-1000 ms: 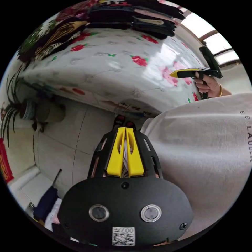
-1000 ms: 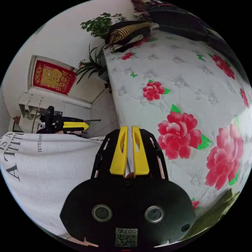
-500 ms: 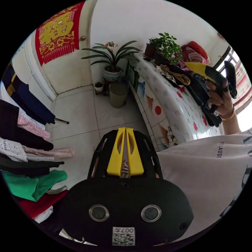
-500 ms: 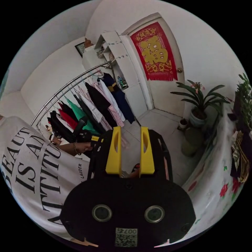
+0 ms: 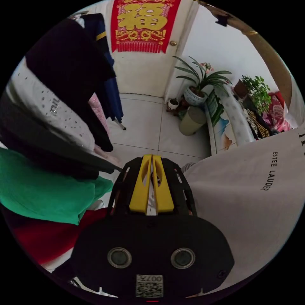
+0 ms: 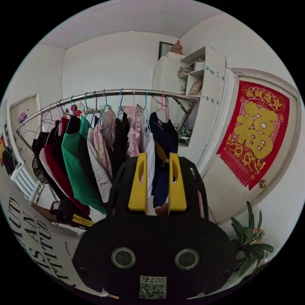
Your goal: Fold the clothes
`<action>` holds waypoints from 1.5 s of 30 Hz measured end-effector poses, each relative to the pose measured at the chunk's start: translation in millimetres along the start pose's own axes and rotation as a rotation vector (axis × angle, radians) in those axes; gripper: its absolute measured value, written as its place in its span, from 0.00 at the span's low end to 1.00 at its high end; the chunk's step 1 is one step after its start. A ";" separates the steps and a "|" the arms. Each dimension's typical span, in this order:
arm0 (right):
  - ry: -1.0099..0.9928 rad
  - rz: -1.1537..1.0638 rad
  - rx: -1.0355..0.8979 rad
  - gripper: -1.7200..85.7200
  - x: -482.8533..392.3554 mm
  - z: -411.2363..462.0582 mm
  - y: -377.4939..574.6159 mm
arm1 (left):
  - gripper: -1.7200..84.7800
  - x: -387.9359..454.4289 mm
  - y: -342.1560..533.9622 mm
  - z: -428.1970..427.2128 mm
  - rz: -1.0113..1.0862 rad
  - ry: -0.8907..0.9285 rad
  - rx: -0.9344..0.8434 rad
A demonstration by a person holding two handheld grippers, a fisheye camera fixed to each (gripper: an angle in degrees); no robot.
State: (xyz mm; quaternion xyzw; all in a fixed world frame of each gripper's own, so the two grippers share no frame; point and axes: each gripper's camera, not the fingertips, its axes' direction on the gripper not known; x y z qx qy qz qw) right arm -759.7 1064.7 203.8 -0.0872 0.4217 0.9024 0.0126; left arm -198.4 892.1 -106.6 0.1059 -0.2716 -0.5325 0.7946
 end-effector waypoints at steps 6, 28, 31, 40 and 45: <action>0.028 -0.174 0.025 0.10 -0.5 103.3 -111.9 | 0.01 -29.8 29.7 -9.0 -0.306 -0.045 0.052; 0.115 -0.339 -0.001 0.02 35.6 265.3 -248.0 | 0.01 -42.5 76.1 -46.4 -0.887 -0.195 0.162; 0.117 -0.312 0.024 0.02 51.2 247.5 -266.7 | 0.01 -49.0 74.7 -50.6 -0.854 -0.190 0.168; 0.051 -0.190 0.049 0.02 112.5 206.1 -180.8 | 0.01 -62.8 59.8 -77.2 -0.607 -0.164 0.217; 0.034 -0.033 0.065 0.02 148.7 131.1 -82.8 | 0.01 -70.1 40.0 -101.3 -0.333 -0.103 0.242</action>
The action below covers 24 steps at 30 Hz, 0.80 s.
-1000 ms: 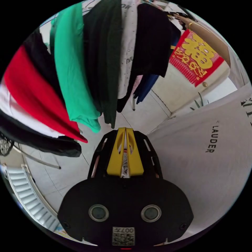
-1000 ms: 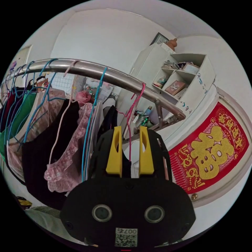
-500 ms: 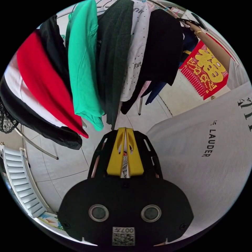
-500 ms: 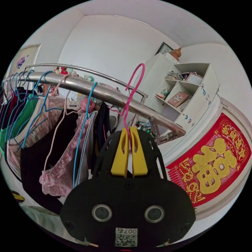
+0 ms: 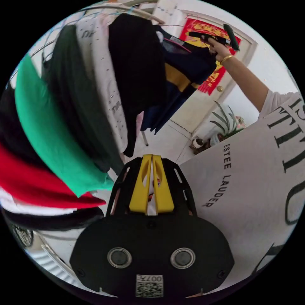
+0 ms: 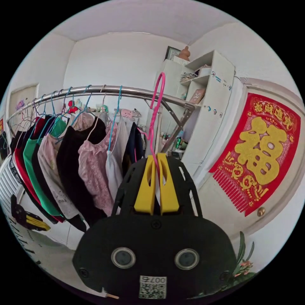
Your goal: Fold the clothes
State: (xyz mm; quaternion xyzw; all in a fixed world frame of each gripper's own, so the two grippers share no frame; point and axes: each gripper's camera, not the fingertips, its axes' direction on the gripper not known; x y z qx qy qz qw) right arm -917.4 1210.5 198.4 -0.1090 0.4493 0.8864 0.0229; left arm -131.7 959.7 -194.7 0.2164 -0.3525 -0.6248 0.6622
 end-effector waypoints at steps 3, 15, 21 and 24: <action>0.038 0.091 0.014 0.02 9.2 -70.4 49.9 | 0.01 7.1 -26.1 -8.9 0.200 0.058 0.031; 0.519 0.360 -0.122 0.02 -63.8 -362.6 157.0 | 0.12 127.7 -151.8 -45.4 0.724 0.467 0.256; 0.755 0.473 -0.263 0.02 -107.7 -460.7 195.8 | 0.14 256.8 -155.2 -77.0 0.919 0.730 0.232; 0.815 0.521 -0.309 0.02 -126.0 -516.0 215.1 | 0.15 331.6 -136.3 -96.9 1.026 0.825 0.223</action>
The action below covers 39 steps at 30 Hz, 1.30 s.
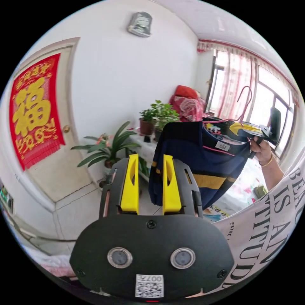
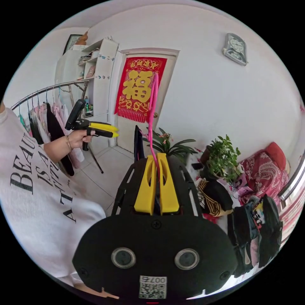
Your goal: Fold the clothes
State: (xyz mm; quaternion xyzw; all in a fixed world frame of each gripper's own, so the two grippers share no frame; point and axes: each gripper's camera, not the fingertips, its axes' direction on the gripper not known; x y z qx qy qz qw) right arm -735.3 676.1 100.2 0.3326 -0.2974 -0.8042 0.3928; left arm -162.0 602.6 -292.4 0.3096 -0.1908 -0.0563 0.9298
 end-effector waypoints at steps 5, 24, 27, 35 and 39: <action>0.092 0.079 -0.014 0.02 71.8 -102.8 61.7 | 0.16 93.4 -75.1 74.9 0.120 0.206 -0.018; 0.265 0.489 -0.121 0.02 190.6 -260.8 267.7 | 0.01 256.4 -242.0 266.7 0.079 0.885 -0.153; 0.176 0.573 -0.007 0.02 193.1 -293.7 296.3 | 0.01 236.2 -264.5 300.6 -0.020 0.967 -0.209; 0.174 0.768 0.207 0.02 202.8 -359.5 352.6 | 0.01 250.7 -298.7 387.0 -0.244 1.051 -0.383; 0.167 0.873 0.242 0.02 213.6 -368.8 380.2 | 0.01 261.3 -315.6 411.7 -0.224 1.035 -0.437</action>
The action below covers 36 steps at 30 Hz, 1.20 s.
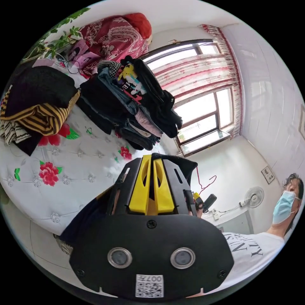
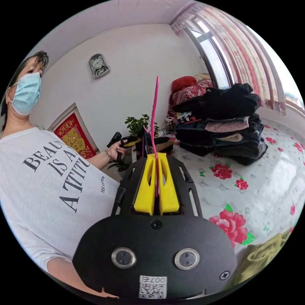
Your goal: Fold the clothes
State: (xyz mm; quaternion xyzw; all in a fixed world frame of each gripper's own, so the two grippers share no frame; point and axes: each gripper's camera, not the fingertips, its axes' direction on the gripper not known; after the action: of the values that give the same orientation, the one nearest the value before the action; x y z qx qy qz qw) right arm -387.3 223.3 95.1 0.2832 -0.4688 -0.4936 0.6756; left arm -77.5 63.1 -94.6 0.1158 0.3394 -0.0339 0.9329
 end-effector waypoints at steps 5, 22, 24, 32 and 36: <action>0.061 -0.037 -0.131 0.02 4.3 6.8 -19.2 | 0.01 58.5 -24.1 30.5 0.358 -0.160 -0.204; 0.010 0.587 0.603 0.02 175.2 -168.7 71.8 | 0.01 -58.2 -94.4 -27.7 -0.125 -0.251 0.050; 0.091 0.698 0.589 0.02 198.7 -184.9 72.0 | 0.01 -48.7 -103.3 -3.9 -0.036 -0.322 -0.108; 0.583 1.059 0.303 0.09 315.8 -228.6 52.5 | 0.01 -36.9 -117.4 31.9 0.043 -0.320 -0.181; 0.679 1.084 0.195 0.10 314.8 -213.0 63.0 | 0.01 -36.9 -119.3 23.4 0.075 -0.388 -0.198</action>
State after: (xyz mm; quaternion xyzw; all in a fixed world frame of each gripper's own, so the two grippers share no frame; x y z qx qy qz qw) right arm -144.5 -65.1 174.5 0.2068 -0.3482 0.0793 0.9109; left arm -108.1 -58.9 -76.6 0.0276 0.1507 0.0125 0.9881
